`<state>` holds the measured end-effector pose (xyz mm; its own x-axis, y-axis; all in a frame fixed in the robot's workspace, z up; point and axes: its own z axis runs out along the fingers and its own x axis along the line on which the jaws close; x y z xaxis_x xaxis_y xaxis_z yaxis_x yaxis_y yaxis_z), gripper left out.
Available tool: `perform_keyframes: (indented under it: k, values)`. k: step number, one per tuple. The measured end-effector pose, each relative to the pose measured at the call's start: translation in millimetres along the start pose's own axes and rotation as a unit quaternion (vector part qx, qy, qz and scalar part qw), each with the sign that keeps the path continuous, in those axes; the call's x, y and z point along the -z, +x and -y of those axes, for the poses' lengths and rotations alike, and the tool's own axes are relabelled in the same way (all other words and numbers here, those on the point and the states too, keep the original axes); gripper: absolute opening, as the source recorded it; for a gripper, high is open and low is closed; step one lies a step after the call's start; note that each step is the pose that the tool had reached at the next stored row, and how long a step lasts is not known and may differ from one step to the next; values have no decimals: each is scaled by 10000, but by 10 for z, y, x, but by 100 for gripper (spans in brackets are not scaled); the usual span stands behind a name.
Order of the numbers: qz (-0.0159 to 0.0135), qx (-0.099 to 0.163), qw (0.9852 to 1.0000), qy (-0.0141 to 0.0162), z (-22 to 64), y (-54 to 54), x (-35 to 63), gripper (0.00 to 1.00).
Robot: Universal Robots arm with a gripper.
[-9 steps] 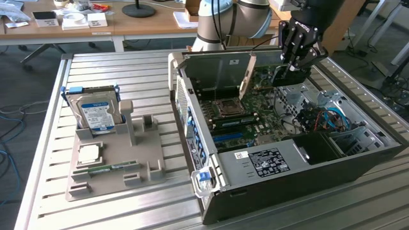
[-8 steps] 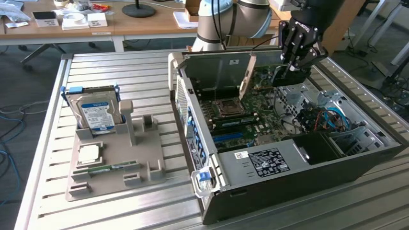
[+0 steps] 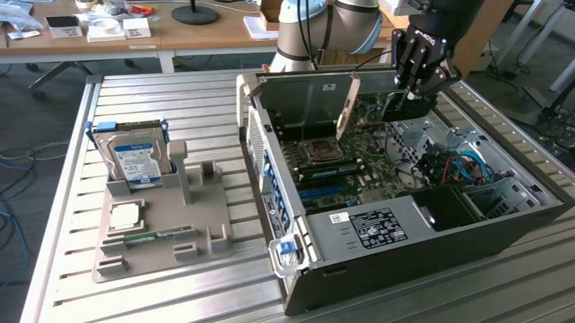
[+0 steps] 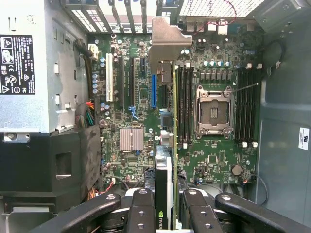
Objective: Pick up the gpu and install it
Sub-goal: 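Insert the gpu into the slot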
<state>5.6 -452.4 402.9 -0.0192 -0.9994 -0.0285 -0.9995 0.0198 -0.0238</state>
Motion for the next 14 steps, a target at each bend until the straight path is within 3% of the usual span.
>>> perform_keyframes:
  k: [5, 14]
  values:
    - [0, 0, 10000, 0, 0, 0, 0, 27]
    - [0, -1, 10000, 0, -106, 2, 2, 27]
